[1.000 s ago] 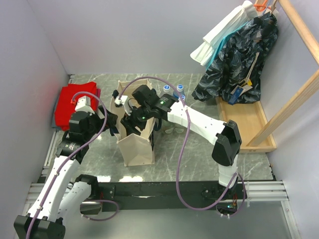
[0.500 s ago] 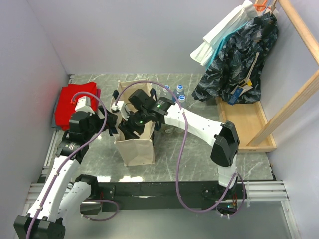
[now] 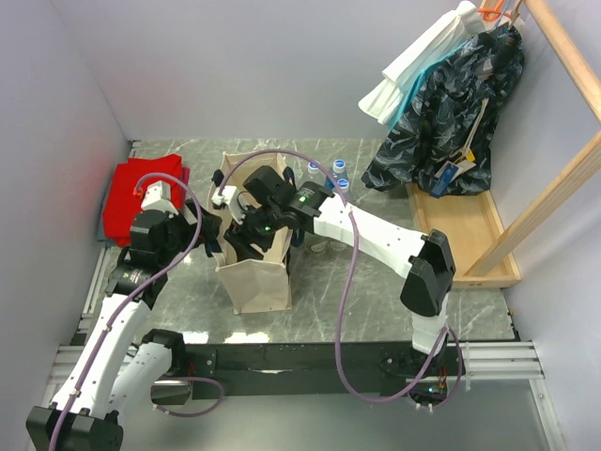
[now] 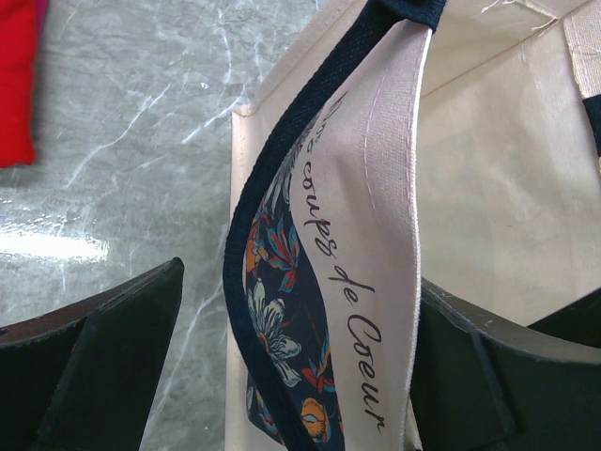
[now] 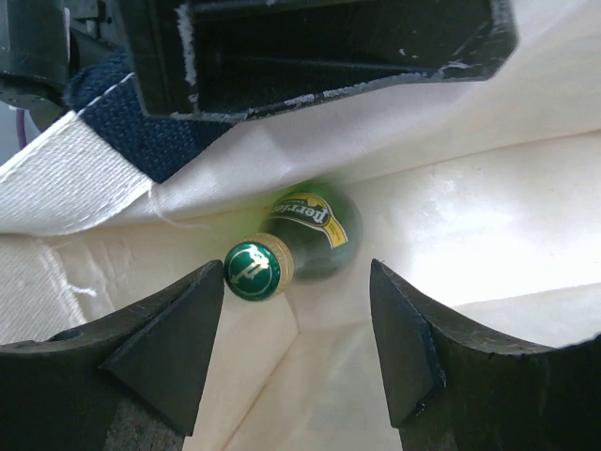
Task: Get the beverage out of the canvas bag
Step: Take out the drink from the canvas bag.
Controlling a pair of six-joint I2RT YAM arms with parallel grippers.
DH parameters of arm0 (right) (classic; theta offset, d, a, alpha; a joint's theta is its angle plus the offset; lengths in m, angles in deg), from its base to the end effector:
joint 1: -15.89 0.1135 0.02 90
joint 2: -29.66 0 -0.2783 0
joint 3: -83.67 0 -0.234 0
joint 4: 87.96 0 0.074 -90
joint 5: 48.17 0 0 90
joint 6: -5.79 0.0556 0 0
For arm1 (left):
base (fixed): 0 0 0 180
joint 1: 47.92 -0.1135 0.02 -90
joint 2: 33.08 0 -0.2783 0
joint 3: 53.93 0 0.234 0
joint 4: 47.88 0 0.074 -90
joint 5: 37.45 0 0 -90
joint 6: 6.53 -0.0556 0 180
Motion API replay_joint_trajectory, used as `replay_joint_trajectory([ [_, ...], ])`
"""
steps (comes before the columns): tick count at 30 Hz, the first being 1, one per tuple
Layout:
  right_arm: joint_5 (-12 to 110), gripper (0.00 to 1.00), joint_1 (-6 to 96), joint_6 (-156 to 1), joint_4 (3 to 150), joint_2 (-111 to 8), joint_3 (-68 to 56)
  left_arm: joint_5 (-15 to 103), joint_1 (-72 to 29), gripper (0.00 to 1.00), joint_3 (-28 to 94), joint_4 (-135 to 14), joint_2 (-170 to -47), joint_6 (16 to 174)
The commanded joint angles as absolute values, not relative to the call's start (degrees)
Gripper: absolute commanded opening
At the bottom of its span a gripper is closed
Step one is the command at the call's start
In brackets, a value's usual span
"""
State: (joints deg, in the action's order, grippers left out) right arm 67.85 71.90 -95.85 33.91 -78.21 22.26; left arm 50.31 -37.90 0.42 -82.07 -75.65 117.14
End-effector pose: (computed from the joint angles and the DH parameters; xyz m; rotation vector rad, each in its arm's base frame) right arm 0.2141 0.3612 0.3306 -1.5621 1.9310 0.8933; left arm 0.1610 -0.0307 0.3001 -0.3843 1.9635 -0.5345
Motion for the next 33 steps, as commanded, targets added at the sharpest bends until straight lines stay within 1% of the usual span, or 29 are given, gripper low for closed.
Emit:
replay_joint_trajectory([
  [1, 66.5, 0.71, 72.2, -96.0, 35.1, -72.9, 23.6, 50.0, -37.6, 0.96, 1.4, -80.8, -75.1, 116.3],
  [8, 69.8, 0.71, 72.5, -96.9, 33.8, -72.5, 24.6, 49.8, -37.6, 0.96, 1.4, -80.8, -75.2, 116.3],
  [16, 74.4, 0.72, 72.7, -97.6, 32.7, -74.8, 25.1, 49.6, -37.6, 0.96, 1.4, -80.6, -75.3, 116.3],
  [30, 70.9, 0.72, 72.8, -96.7, 37.4, -80.2, 23.0, 49.9, -37.6, 0.96, 1.5, -80.8, -75.4, 116.3],
  [33, 70.6, 0.69, 72.8, -96.5, 38.3, -80.0, 22.2, 49.9, -37.6, 0.96, 1.5, -80.8, -75.4, 116.4],
])
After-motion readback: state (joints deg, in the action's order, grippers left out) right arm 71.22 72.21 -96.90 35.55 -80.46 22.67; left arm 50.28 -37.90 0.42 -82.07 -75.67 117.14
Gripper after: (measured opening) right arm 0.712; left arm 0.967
